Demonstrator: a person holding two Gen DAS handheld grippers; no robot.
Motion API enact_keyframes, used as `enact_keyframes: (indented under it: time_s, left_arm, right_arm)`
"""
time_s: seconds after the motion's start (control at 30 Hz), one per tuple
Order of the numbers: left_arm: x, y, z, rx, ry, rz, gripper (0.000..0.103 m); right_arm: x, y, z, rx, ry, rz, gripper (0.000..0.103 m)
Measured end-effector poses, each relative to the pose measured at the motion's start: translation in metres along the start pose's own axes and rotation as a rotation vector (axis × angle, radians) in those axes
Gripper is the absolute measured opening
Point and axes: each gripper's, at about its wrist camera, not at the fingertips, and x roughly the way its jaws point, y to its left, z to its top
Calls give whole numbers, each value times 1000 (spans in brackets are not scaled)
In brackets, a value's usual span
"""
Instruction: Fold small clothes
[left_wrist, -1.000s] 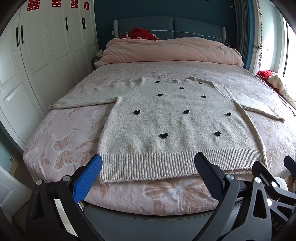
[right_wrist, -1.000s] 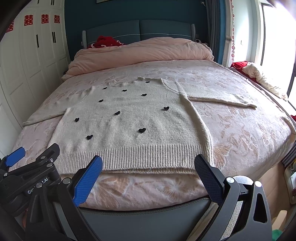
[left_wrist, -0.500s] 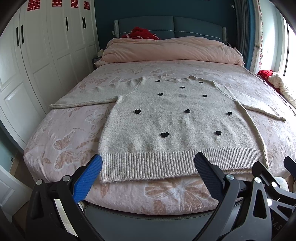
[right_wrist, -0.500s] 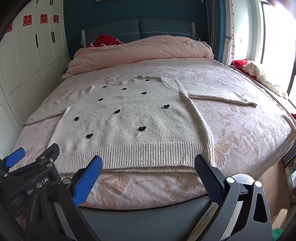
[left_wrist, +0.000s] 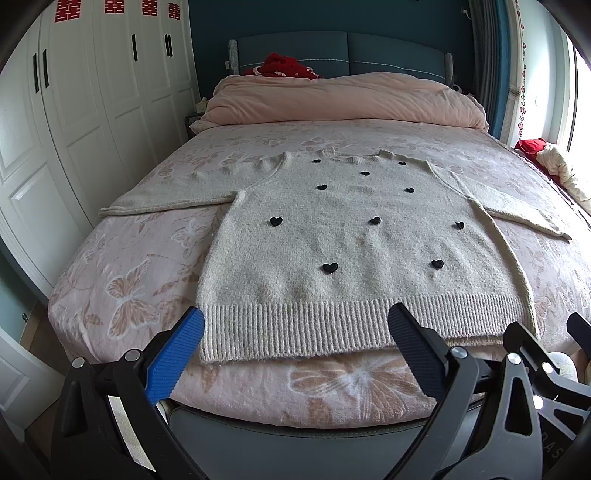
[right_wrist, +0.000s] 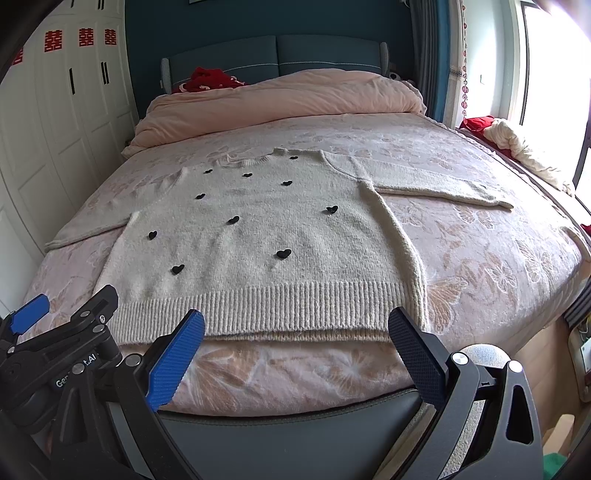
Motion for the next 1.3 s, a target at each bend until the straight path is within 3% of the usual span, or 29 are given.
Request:
enact_keyframes:
  time_s: [0.8,1.3]
  left_arm:
    - [2,1,-1,3,8,9,97]
    - [21,-8,-7,32,50,33,97]
  right_arm:
    - [4,-1,-3,7,11,-2,98]
    - [27,-2,-7,21,80,7,98]
